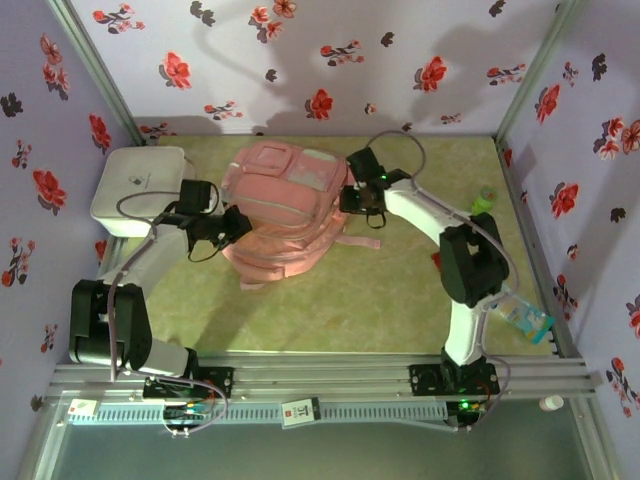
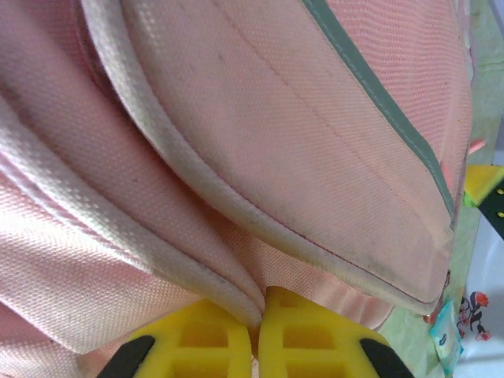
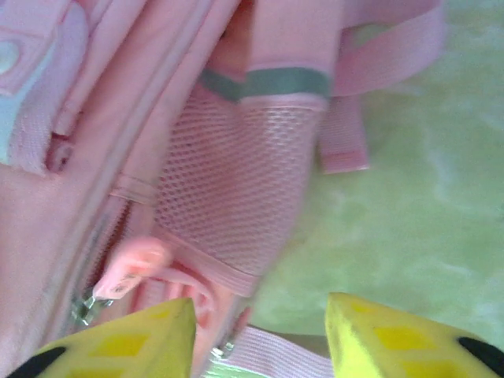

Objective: Pack books, pencil case, and school supplies into a backpack

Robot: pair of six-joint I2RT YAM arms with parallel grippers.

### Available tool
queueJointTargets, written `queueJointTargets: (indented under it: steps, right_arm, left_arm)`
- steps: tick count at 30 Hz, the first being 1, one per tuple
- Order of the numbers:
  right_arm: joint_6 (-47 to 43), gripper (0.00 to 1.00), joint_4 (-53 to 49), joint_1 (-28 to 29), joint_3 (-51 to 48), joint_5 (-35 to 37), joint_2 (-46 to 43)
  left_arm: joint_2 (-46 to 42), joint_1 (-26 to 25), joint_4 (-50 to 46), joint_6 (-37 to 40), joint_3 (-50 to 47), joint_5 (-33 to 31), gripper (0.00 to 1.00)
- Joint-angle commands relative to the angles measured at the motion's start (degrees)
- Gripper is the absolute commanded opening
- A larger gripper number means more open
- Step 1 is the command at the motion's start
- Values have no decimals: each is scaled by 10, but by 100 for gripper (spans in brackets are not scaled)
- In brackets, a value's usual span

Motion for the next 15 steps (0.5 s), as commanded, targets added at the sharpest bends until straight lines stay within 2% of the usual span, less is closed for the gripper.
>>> queueJointTargets:
  steps: [1,6,11,15]
  right_arm:
    - [1,57,85,4,-57,-58,-87]
    - [26,67,171,4,-95,-151,-106]
    - [56,71,220,15,-69,-205,-55]
    - [56,73,232,28,-33,-223,-7]
  left_arm:
    - [0,-4,13,-9,9,13,0]
    - [8,-4,19,-17,19,7,0]
    - [4,-5,19,-21,17,4,0]
    - [2,-5,16,-23,14,3,0]
